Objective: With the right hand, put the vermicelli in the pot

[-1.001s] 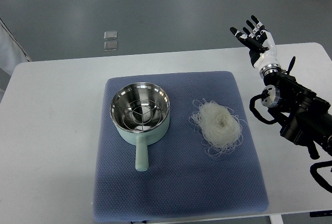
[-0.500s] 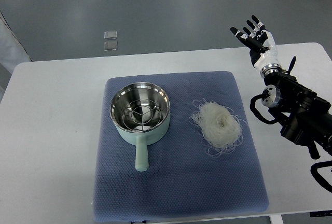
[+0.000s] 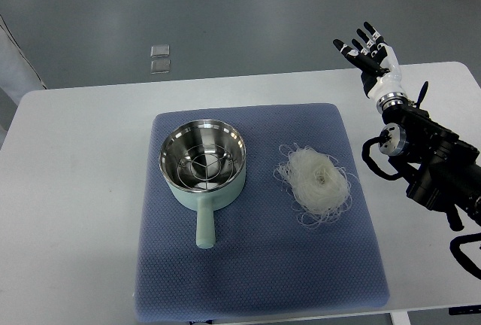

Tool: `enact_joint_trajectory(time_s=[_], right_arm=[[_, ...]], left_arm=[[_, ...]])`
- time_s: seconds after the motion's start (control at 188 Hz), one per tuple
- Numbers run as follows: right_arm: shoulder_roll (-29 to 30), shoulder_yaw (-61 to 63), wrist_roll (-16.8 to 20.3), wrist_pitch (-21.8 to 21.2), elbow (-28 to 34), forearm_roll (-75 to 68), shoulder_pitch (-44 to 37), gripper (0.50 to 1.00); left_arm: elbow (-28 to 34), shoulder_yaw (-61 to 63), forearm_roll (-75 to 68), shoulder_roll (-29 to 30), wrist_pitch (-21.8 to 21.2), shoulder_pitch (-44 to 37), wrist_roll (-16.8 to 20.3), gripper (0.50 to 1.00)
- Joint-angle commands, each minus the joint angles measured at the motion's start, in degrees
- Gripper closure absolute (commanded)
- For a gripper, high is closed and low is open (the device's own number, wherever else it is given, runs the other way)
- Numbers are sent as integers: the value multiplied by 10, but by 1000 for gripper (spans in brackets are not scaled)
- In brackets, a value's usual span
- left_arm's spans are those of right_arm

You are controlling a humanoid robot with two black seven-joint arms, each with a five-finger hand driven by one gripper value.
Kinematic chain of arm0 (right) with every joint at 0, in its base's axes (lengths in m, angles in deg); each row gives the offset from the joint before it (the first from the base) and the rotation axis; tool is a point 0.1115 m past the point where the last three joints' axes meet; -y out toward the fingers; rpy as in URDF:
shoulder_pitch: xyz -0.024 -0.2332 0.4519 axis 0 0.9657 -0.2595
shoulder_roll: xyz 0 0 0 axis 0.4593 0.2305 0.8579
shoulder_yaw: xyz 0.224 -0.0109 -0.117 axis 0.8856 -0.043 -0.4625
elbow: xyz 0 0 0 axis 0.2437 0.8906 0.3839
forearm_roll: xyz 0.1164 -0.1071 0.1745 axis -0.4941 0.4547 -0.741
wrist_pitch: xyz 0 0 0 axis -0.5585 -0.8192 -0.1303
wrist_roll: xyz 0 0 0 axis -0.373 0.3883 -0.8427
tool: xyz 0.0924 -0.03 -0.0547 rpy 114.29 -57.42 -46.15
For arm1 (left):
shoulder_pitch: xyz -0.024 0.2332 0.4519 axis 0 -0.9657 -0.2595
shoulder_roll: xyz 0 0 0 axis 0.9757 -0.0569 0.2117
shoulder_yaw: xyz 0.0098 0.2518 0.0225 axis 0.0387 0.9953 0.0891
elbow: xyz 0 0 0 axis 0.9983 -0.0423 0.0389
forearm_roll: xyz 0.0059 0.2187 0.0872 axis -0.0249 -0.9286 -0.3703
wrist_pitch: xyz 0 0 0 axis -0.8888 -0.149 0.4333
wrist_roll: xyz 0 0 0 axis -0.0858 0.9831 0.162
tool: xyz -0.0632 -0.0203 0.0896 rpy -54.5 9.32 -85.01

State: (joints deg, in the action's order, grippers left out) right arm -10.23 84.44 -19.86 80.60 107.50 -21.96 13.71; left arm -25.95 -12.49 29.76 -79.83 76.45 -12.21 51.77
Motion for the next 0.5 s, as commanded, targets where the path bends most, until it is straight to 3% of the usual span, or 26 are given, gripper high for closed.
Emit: enact_joint_trajectory(time_s=[0.0,0.495], right_arm=[[-2,0,0,-1,3,5,-2,572],[-18,-11,3,-4,7,6,-13,572]], left_arm=[[0,0,0,0,0,0,0,500],[0,0,0,0,0,0,0,500]])
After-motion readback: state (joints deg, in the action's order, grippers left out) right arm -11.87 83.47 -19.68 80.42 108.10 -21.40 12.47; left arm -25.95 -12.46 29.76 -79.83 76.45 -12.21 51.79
